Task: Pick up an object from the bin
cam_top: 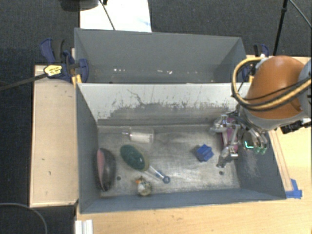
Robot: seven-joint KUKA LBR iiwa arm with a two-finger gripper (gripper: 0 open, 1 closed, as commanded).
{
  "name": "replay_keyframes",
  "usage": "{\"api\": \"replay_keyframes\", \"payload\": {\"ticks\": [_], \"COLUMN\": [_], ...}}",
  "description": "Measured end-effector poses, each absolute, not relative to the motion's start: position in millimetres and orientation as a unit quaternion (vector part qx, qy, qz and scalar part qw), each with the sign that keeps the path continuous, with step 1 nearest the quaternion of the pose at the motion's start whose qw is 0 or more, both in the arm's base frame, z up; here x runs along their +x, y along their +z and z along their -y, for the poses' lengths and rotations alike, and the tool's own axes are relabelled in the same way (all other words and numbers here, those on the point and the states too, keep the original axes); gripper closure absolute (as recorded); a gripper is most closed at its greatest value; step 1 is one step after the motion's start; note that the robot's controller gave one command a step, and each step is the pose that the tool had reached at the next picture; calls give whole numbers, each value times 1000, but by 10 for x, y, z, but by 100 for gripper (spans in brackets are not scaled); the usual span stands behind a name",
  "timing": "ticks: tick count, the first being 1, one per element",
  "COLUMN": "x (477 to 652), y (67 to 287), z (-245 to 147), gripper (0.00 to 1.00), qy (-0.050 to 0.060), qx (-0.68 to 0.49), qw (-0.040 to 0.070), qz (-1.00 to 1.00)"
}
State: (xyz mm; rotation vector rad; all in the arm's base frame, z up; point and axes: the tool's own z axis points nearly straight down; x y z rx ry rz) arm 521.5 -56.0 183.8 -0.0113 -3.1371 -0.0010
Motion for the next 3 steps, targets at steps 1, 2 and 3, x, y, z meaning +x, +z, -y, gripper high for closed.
{"api": "replay_keyframes", "payload": {"ticks": [1,2,3], "x": [5257,5421,5445], "y": [700,723,751], "z": [504,743,737], "gripper": [0,0,100], "qy": [0,0,1], "qx": [63,131,132], "qw": [-4,-5,-8], "qz": [998,991,991]}}
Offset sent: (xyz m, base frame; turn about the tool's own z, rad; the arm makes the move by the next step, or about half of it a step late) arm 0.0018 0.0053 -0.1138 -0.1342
